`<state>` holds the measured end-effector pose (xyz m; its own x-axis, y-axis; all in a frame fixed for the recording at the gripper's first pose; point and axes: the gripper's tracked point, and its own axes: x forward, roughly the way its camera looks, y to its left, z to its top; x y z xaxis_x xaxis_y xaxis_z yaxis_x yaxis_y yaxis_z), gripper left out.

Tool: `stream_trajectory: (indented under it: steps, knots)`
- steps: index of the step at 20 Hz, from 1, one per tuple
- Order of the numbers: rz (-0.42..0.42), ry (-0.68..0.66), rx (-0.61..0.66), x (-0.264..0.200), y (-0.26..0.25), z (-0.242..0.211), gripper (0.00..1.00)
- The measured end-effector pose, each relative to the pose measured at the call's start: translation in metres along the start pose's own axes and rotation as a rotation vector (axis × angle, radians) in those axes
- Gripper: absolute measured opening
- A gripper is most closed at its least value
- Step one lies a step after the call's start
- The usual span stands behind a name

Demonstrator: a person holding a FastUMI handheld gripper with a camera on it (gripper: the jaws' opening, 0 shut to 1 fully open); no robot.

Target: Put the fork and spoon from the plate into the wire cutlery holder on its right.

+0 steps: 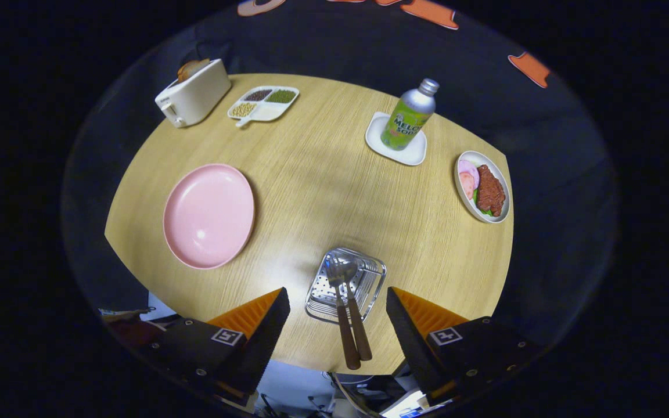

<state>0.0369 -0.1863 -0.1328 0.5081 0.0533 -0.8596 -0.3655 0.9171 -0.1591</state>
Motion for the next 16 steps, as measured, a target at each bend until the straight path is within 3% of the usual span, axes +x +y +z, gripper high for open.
stream_trajectory:
  steps: [4, 8, 16]
  knots:
    - [-0.003, -0.19, 0.098, -0.047, 0.013, 0.034, 1.0]
    - [-0.025, -0.465, 0.233, -0.107, 0.019, 0.082, 1.0]
    - [-0.217, -0.81, 0.375, -0.193, 0.007, 0.106, 0.99]
